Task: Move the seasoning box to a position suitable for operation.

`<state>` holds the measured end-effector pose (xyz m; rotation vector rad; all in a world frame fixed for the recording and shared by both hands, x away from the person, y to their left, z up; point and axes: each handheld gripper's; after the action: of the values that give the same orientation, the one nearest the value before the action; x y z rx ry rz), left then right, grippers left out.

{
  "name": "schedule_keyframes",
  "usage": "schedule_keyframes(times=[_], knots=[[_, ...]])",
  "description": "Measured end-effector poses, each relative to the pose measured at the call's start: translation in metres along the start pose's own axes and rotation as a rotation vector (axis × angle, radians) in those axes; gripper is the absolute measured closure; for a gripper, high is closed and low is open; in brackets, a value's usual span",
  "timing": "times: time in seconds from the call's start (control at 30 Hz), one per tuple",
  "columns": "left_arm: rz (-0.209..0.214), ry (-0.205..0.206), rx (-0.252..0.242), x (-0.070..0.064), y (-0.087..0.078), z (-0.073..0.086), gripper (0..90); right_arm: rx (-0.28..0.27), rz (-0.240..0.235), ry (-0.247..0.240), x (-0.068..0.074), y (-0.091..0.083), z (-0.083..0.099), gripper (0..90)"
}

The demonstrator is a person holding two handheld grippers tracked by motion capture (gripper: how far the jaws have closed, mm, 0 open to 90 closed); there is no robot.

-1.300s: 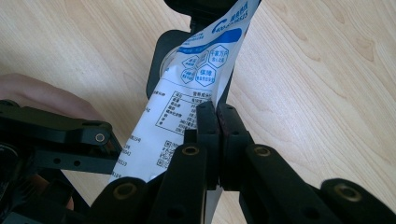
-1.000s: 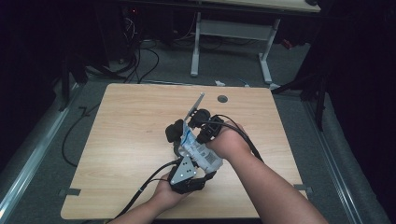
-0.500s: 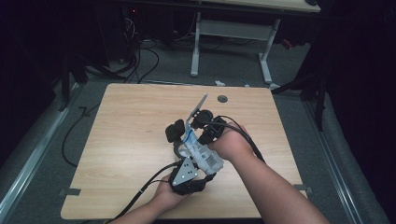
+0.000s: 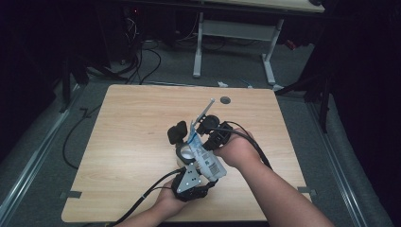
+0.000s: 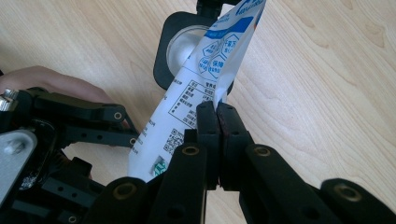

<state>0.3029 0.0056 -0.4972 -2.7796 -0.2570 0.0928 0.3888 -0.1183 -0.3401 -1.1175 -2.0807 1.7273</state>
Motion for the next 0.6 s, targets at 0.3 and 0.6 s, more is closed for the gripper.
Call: schedule_keyframes(times=[0.3,0.6], knots=[[0.000,-0.017,0.017,0.003,0.000,0.007,53.4,0.002,-0.007,0.009,0.000,-0.001,0.002,89.4],[0.004,-0.045,0.032,0.007,-0.001,0.013,53.1,0.006,-0.015,0.012,0.001,-0.001,0.004,89.4]])
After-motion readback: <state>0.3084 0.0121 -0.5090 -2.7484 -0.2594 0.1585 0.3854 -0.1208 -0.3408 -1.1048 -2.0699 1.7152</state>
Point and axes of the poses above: each handheld gripper's, and its own axes: y roughly forward along the jaws, z roughly out of its underside, x roughly to its left, and after that the axes turned 15 degrees about z, right-handed
